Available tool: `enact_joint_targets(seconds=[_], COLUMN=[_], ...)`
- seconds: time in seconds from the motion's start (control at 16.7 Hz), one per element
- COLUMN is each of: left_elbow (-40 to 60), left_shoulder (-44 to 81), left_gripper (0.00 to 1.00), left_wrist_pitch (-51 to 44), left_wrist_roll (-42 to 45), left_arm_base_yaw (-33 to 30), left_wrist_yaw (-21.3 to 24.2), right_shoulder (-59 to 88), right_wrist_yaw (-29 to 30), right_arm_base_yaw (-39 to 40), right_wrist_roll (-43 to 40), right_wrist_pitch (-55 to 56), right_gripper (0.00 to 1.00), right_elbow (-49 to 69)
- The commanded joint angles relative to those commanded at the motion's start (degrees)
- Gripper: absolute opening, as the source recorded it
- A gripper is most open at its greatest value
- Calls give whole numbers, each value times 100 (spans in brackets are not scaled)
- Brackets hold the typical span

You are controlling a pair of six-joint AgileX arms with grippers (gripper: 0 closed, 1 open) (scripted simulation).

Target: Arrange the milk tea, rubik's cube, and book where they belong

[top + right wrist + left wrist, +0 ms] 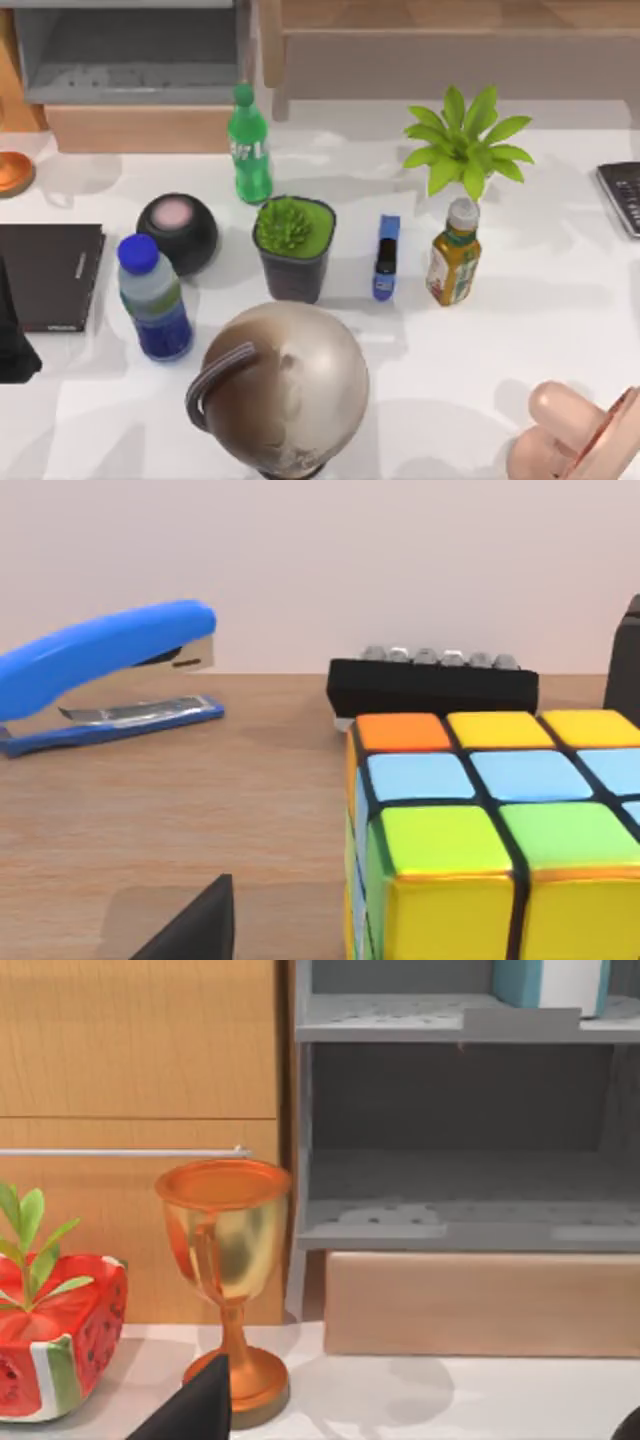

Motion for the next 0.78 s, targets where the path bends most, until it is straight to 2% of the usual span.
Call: enact_joint_targets(seconds=[0.18, 0.36, 0.78], left_elbow=[0, 0, 0], left_shoulder=[0, 0, 0], left_gripper=[100, 100, 100], left_wrist_pitch=[0, 0, 0], left_wrist_roll=[0, 0, 0], left_arm_base_yaw=[0, 0, 0], left_wrist_yaw=[0, 0, 0], right_shoulder=[-485, -1491, -5679], right_wrist_yaw=[46, 132, 456], right_arm_base_yaw=[76, 213, 654], right_wrist_roll=[10, 22, 19], right_wrist_pitch=[-18, -56, -224], right_gripper=[100, 100, 100], right_elbow=[-456, -1428, -5298])
